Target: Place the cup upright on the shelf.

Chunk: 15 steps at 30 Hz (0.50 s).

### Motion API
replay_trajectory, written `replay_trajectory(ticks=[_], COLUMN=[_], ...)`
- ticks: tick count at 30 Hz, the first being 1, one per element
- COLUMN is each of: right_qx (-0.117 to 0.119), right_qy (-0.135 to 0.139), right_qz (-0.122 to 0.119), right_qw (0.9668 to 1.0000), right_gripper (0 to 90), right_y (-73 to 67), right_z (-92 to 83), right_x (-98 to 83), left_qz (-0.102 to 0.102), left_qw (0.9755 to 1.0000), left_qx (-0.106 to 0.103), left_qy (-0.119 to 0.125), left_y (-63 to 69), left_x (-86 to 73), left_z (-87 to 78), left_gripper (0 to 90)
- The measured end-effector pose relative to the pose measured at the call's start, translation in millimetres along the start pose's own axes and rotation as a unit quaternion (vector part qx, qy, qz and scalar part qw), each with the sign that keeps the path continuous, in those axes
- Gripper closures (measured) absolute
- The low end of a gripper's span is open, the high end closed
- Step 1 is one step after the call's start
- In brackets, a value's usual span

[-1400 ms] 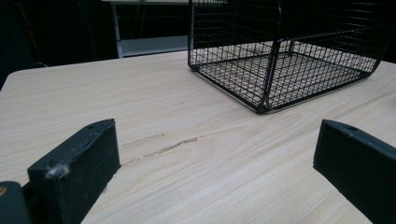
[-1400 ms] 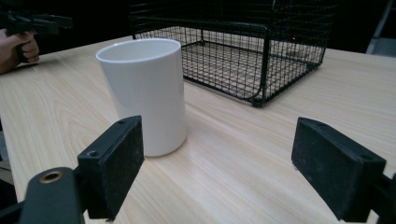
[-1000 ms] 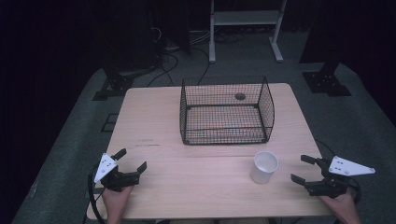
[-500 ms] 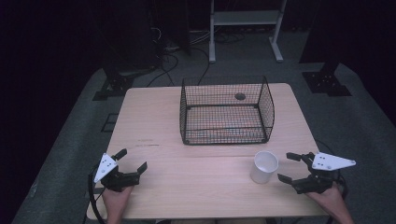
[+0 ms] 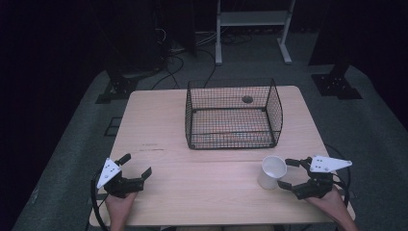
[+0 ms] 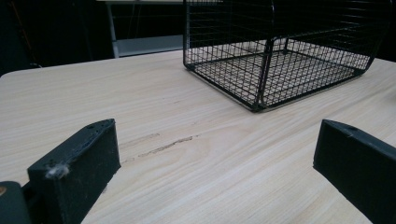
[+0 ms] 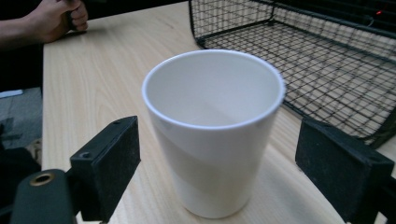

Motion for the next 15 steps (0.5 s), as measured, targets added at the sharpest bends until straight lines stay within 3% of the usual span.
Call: replay_trajectory(ticks=[15], right_qx=[0.001], right_qy=[-0.016], right_qz=[0.001], right_qw=[0.9999], right_gripper=[9.0], right_y=[-2.3], right_z=[20.0], right_x=[2.4], left_qz=[-0.003], left_qw=[1.0], left_qx=[-0.001], left_qy=[0.002], left_y=[-0.4], left_x=[-0.2], left_z=[-0.3], left_gripper=[0.0])
Point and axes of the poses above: each handheld gripper's, and its own axes: z roughly forward along the jaws, x roughly out of its top, y roughly to its right, the point moved 1 cm from there along z, roughly forward along the jaws, and after that the axes turned 7 degrees about -x, right-handed, at the moved point
